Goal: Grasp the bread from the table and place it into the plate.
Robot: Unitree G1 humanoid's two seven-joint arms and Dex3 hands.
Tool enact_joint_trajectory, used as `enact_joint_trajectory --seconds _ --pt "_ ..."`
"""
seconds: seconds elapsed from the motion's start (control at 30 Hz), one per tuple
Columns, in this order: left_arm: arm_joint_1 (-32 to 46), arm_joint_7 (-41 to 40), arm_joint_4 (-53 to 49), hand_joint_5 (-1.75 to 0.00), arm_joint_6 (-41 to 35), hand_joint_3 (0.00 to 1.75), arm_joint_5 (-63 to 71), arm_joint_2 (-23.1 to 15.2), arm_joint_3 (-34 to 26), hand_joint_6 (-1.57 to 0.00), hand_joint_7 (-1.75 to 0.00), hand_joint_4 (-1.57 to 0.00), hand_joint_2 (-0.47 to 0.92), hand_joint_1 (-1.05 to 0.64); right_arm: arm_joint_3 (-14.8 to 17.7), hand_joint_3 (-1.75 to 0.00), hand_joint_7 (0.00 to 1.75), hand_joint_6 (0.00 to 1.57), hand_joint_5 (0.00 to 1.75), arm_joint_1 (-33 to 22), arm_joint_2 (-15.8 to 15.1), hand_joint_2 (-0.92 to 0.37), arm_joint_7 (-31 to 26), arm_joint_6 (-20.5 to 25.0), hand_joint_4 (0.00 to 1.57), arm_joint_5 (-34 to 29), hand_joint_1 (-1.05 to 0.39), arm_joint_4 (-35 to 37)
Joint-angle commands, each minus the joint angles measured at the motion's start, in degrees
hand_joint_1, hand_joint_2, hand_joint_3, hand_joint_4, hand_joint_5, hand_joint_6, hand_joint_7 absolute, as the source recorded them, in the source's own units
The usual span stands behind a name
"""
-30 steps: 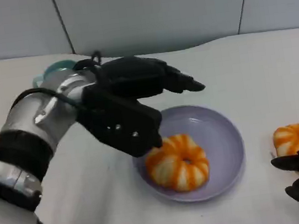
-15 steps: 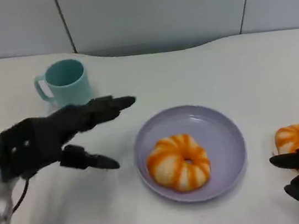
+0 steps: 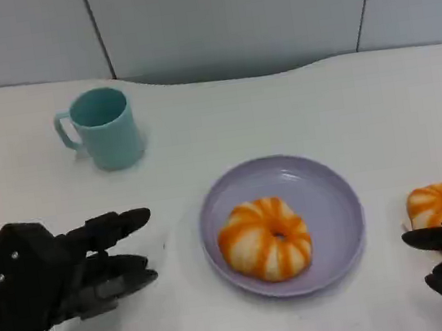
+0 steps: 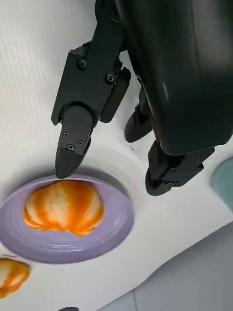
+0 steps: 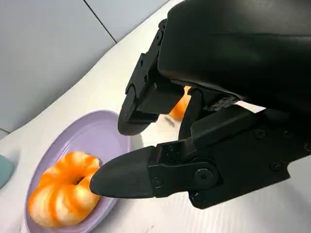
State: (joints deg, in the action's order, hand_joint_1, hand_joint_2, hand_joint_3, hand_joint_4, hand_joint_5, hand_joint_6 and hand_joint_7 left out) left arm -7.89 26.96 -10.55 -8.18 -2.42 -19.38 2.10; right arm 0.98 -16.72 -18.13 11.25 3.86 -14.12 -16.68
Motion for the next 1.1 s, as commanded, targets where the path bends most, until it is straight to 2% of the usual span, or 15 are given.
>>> enact_joint_trajectory --seconds 0.03,0.1,0.13,0.17,0.23,0.33,0.43,0.77,0.9,1.1 --pt "2.47 -2.12 2.89 -1.51 -4.51 0.13 1.28 -0.42 0.10 -0.38 -1.08 -0.31 0.92 -0.39 0.95 -0.35 0.00 0.79 0.64 -0.51 -1.12 -0.92 0.22 -0.65 0.64 0.40 -0.25 -0.17" --pt "3.30 -2.04 2.74 -1.61 -4.37 0.11 1.46 -0.33 0.48 -0.34 -1.43 -0.33 0.92 -0.38 1.03 -0.35 0.00 0.79 0.64 -0.70 -1.15 -0.92 0.45 -0.25 0.64 0.60 -0.25 -0.50" --pt "3.70 -2.21 2.80 -1.65 -4.80 0.10 1.45 -0.07 0.56 -0.33 -1.52 -0.33 0.92 -0.38 1.11 -0.35 0.00 0.79 0.64 -0.81 -1.17 -0.92 0.43 -0.31 0.63 0.64 -0.25 -0.54" --pt "4.02 -2.48 3.05 -1.71 -5.39 0.09 1.49 0.17 0.59 -0.33 -1.65 -0.41 0.92 -0.37 1.20 -0.35 0.00 0.79 0.64 -0.88 -1.11 -0.92 0.38 -0.23 0.64 0.73 -0.25 -0.59" --pt "4.59 -2.89 3.13 -1.74 -5.38 0.08 1.41 0.74 0.51 -0.39 -1.73 -0.53 0.92 -0.37 1.27 -0.35 0.00 0.79 0.63 -0.99 -1.41 -0.92 0.35 -0.67 0.63 0.52 -0.25 -0.42" --pt "5.73 -4.06 3.99 -1.75 -4.53 0.09 2.49 1.10 0.80 -0.49 -1.74 -0.67 0.92 -0.31 1.57 -0.35 0.00 0.78 0.63 -1.09 -1.77 -0.92 0.81 -0.99 0.62 1.10 -0.26 0.01" --pt "6.78 -5.73 5.15 -1.75 -5.84 0.08 3.52 1.77 1.06 -0.53 -1.75 -0.72 0.92 -0.25 1.82 -0.35 0.00 0.79 0.63 -1.06 -2.05 -0.92 1.15 -1.46 0.64 1.55 -0.27 0.79" --pt "5.53 -7.50 3.20 -1.75 -4.85 0.06 4.57 2.80 2.01 -0.55 -1.75 -0.76 0.91 -0.26 2.73 -0.31 0.02 0.82 0.65 0.05 -2.83 -0.92 0.89 -7.35 0.68 2.16 -0.24 5.75" --pt "5.06 -7.61 2.22 -1.75 -3.72 0.06 4.57 3.20 1.86 -0.56 -1.75 -0.75 0.90 -0.26 2.86 -0.31 0.02 0.82 0.66 0.42 -2.96 -0.92 0.97 -7.40 0.68 1.87 -0.26 6.36" --pt "4.50 -7.59 0.89 -1.75 -2.10 0.06 4.96 2.89 2.06 -0.55 -1.75 -0.73 0.92 -0.24 2.93 -0.29 0.03 0.84 0.67 1.28 -2.80 -0.92 0.67 -10.43 0.69 2.42 -0.25 9.26"
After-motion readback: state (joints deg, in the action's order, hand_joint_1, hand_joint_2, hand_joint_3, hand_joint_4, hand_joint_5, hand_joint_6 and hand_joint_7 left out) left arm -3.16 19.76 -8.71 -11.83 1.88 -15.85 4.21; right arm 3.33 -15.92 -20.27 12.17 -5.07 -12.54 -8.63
